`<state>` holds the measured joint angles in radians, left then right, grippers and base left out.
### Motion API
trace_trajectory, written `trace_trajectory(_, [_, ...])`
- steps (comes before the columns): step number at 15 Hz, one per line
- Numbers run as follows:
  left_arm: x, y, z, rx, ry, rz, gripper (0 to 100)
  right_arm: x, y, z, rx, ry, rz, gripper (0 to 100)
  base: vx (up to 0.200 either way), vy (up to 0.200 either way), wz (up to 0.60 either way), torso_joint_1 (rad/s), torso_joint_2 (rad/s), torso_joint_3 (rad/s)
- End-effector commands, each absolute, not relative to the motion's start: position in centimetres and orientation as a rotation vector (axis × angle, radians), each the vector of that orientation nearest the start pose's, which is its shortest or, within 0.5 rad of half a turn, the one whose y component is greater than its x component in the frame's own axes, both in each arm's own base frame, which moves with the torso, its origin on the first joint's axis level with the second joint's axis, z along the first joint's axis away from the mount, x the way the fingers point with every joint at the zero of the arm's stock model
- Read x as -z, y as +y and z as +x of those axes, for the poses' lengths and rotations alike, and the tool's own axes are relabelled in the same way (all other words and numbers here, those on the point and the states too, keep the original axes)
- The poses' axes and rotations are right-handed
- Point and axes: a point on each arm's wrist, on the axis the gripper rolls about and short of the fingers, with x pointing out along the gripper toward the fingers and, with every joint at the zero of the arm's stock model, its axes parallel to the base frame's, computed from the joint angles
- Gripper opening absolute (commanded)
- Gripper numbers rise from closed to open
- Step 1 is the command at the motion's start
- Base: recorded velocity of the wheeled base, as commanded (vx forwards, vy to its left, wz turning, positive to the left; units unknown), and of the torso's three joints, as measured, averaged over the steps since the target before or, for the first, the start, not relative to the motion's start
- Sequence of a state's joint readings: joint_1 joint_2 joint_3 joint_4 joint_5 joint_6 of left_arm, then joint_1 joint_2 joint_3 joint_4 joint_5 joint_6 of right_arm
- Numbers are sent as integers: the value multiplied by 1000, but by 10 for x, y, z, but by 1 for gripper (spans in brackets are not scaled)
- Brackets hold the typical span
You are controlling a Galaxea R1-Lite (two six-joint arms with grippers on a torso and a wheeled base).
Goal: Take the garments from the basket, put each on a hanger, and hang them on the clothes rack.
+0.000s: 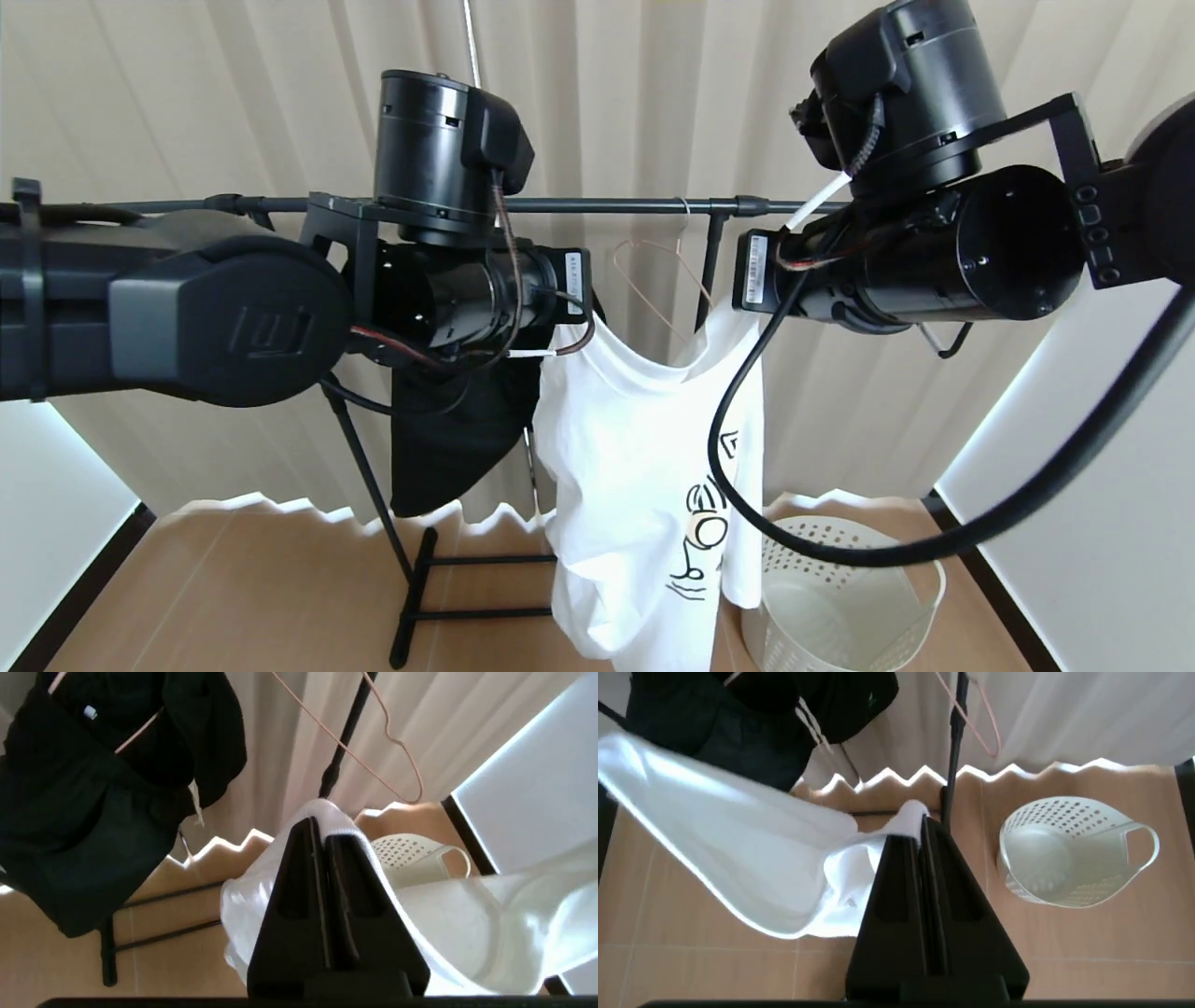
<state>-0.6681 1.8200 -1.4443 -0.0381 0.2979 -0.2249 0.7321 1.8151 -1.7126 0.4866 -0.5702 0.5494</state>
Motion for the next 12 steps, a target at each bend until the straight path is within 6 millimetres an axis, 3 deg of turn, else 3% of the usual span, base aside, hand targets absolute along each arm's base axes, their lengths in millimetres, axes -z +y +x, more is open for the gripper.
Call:
trace_trajectory(1, [-271, -195, 276, 337, 356, -70, 0, -293, 204, 282, 43, 452, 216, 0, 0, 0, 0, 0, 0, 0])
trace_trajectory(6, [-263, -176, 273, 325, 405, -77, 0, -310, 190, 290, 78, 394, 299, 0, 0, 0, 0, 0, 0, 0])
trace_trajectory(12, [-263, -177, 281, 264, 382, -98, 0, -302, 200, 282, 53, 424, 273, 0, 0, 0, 0, 0, 0, 0])
